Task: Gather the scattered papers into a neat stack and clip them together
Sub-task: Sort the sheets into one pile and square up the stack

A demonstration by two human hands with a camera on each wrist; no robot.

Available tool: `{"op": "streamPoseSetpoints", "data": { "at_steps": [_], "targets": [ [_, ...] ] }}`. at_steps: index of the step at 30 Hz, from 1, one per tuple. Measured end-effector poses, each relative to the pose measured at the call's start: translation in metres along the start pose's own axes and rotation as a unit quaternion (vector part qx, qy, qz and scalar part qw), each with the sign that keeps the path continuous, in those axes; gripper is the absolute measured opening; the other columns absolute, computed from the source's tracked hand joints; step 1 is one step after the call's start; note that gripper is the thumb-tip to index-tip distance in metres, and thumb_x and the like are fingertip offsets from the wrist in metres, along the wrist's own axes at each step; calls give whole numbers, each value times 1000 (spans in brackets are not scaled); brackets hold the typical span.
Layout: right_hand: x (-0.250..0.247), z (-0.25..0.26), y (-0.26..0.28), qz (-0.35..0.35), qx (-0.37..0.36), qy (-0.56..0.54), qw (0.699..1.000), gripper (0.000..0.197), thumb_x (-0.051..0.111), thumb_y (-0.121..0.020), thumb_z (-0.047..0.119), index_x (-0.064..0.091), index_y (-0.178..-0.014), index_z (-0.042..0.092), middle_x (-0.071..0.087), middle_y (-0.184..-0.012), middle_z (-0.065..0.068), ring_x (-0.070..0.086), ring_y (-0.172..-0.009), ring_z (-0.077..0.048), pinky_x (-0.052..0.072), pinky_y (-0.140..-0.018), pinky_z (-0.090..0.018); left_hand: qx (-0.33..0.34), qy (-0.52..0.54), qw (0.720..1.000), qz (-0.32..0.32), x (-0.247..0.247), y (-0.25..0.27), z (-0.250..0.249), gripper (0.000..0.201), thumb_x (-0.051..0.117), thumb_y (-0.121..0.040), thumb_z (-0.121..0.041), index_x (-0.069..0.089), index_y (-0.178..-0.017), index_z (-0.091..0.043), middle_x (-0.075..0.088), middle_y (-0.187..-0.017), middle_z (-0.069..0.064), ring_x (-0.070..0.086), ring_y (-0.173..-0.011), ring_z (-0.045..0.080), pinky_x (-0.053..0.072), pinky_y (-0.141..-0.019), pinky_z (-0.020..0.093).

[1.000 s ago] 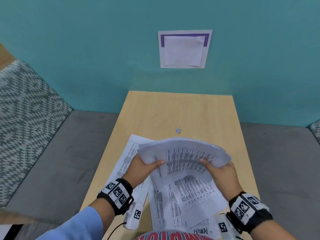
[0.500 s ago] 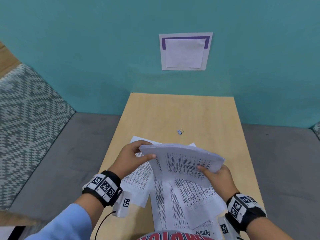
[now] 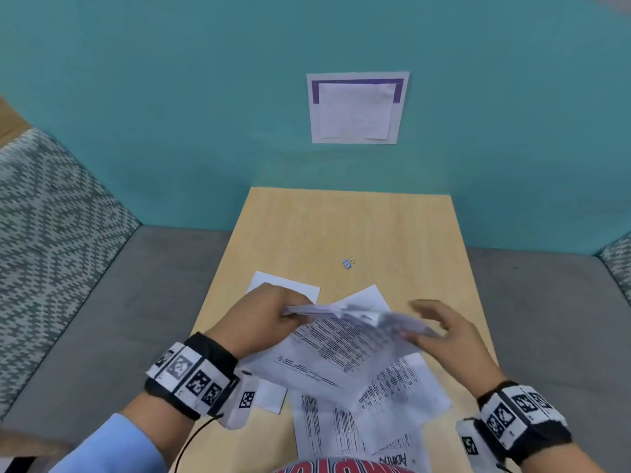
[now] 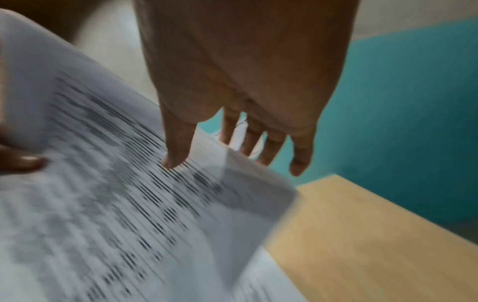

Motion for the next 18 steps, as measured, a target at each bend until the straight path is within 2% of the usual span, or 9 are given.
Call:
{"op": "streamPoseSetpoints", "data": {
  "at_steps": [1,3,5,8,11,13,15,16,18],
  "targets": [
    [-11,-15,1,-16,39,-6,999,62,96,-69,29,68,-125,28,72,-122,11,66,-113,-11,48,-92,-26,-32,67,997,-6,-3,3,10,36,75,-97,-36,65,-68,-17,51,-59,-10,40,-56,4,32,-58,30],
    [-18,-33,7,22,100,-89,991,73,97,-65,34,66,-130,22,74,-126,4,70,-115,-16,52,-93,-31,-85,196,977,-9,-7,10,27,37,79,-95,-41,72,-78,-8,71,-72,-9,64,-62,12,48,-64,37],
    [-9,-33,13,100,115,-194,969,61,92,-73,29,68,-129,19,76,-128,-2,72,-117,-21,56,-99,-46,-111,296,949,-12,-8,17,32,30,80,-95,-36,81,-96,-7,86,-100,7,82,-94,29,62,-84,50],
    [-6,3,17,109,82,-291,947,45,78,-85,3,69,-129,8,75,-129,-11,72,-117,-31,55,-102,-52,-110,392,913,-38,-7,23,28,21,81,-92,-29,84,-111,-19,84,-116,6,78,-114,31,59,-104,56],
    [-30,25,14,2,8,-264,964,34,77,-84,-6,75,-116,5,81,-113,-7,78,-103,-20,63,-88,-32,-107,446,885,-78,-8,27,29,28,85,-83,-25,83,-108,-38,84,-118,-4,78,-113,17,60,-100,37],
    [-33,25,14,-29,-29,-212,976,28,81,-82,-4,78,-107,10,83,-103,2,78,-94,-8,61,-82,-20,-106,417,900,-63,7,25,38,24,88,-83,-24,83,-106,-30,83,-108,-8,77,-100,8,58,-90,28],
    [-20,1,15,-39,-12,-168,985,23,82,-82,-1,78,-98,15,83,-91,14,75,-83,2,58,-74,-12,-120,361,925,-10,43,22,51,21,83,-92,-26,80,-112,-23,81,-105,-8,74,-93,7,55,-86,25],
    [-11,-20,16,-43,15,-147,988,20,84,-82,3,77,-96,15,82,-87,17,75,-80,2,58,-71,-12,-138,347,927,11,66,21,62,24,80,-95,-28,79,-118,-22,81,-110,-8,75,-97,10,56,-87,25],
    [7,-68,18,-24,82,-93,992,24,88,-79,24,79,-99,16,83,-87,8,79,-88,-15,64,-77,-31,-191,322,927,33,107,23,86,29,78,-96,-34,77,-121,-20,80,-114,-5,76,-101,19,59,-90,32]
  ]
}}
Point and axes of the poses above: each hand's wrist, its own y-axis away from the middle knuckle, its own x-axis out of the palm, z = x × y, the point moved 6 cm from there along -y, towards the middle knuckle
